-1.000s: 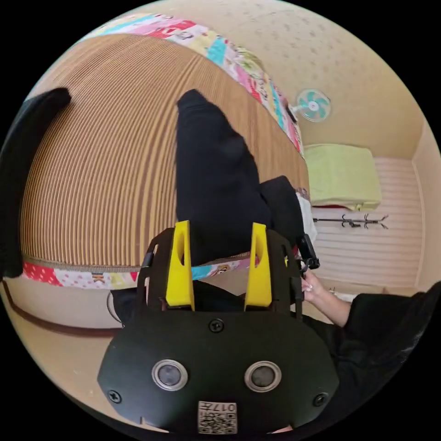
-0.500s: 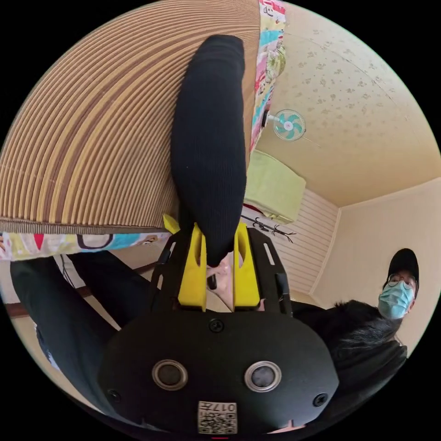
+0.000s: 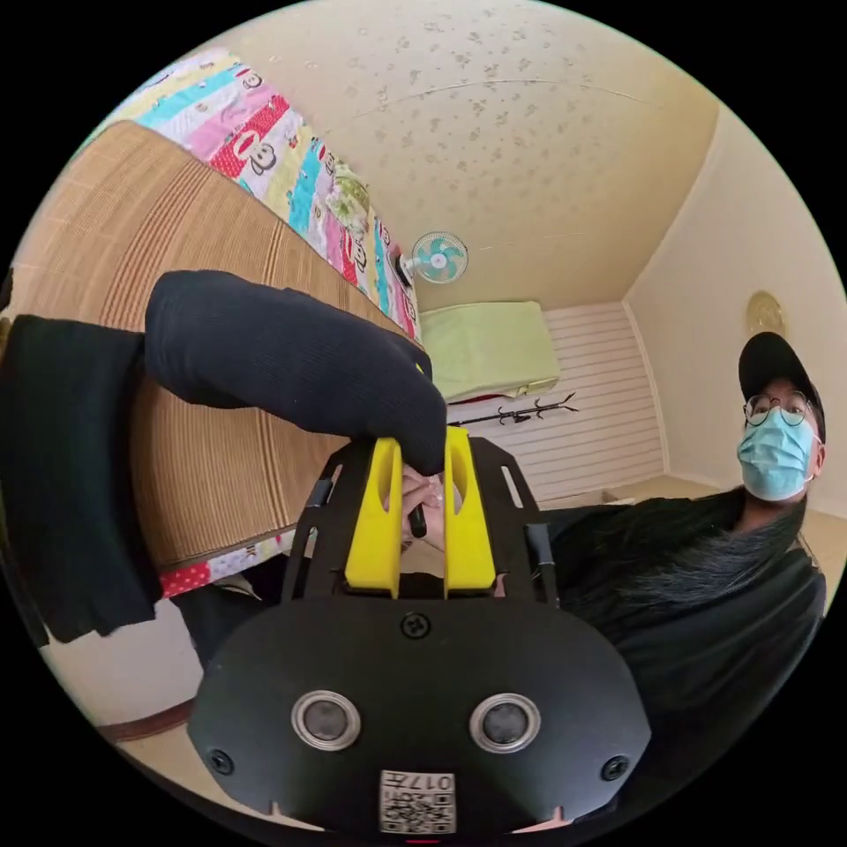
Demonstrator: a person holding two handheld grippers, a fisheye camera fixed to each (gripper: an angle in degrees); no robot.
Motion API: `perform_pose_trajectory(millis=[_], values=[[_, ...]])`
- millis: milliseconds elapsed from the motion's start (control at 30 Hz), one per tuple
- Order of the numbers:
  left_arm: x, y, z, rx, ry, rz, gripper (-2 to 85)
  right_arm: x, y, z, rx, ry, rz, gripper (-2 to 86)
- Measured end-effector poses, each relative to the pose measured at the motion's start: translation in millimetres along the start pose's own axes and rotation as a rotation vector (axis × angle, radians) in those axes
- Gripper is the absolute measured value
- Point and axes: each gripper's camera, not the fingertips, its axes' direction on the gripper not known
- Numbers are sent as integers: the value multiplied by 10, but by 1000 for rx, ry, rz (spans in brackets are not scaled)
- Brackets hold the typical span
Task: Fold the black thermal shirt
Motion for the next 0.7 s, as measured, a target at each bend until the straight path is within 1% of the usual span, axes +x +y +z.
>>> perform_pose_trajectory(millis=[67, 133, 167, 200, 233, 267, 300, 333, 367, 400, 433, 467, 500, 533, 567, 600, 633, 667, 700], values=[[-91, 123, -374, 26, -106, -56, 80, 211, 140, 454, -41, 36, 43, 113], [-356, 444, -760, 56, -246, -226, 96, 620, 415, 905, -109, 165, 148, 108], [-436, 553, -835, 57, -283, -277, 100, 742, 500, 985, -123, 197, 191, 107], [-590, 800, -965, 62, -360, -393, 110, 986, 678, 1111, -167, 254, 282, 104], [-695, 1058, -1070, 76, -424, -493, 120, 1229, 848, 1208, -266, 324, 390, 102], [-730, 1189, -1110, 83, -456, -540, 124, 1328, 930, 1242, -322, 371, 440, 100], [-761, 1425, -1164, 83, -523, -620, 131, 1459, 1080, 1259, -425, 497, 524, 96], [-735, 1600, -1184, 76, -589, -661, 120, 1493, 1183, 1221, -510, 623, 576, 86], [-708, 1660, -1183, 71, -624, -673, 114, 1480, 1212, 1193, -552, 659, 585, 81], [-633, 1718, -1160, 54, -705, -679, 113, 1397, 1226, 1124, -619, 647, 568, 54], [-525, 1682, -1098, 21, -810, -652, 108, 1274, 1194, 1016, -658, 601, 553, 36], [-461, 1628, -1048, -4, -873, -627, 105, 1204, 1166, 941, -665, 595, 558, 32], [-306, 1455, -902, -70, -1022, -548, 94, 1039, 1089, 755, -663, 625, 568, 25], [-121, 1234, -693, -141, -1181, -427, 82, 835, 984, 532, -643, 709, 568, 19], [-18, 1112, -561, -177, -1268, -355, 71, 721, 927, 421, -631, 762, 558, 17], [190, 874, -271, -230, -1467, -215, 51, 462, 807, 208, -601, 879, 509, 14], [391, 660, 36, -230, -1665, -81, 29, 163, 696, 27, -568, 997, 424, 11], [484, 570, 180, -202, -1754, -23, 18, 1, 649, -48, -553, 1056, 368, 10], [659, 404, 481, -125, -1898, 101, 10, -351, 588, -155, -525, 1177, 226, 8]])
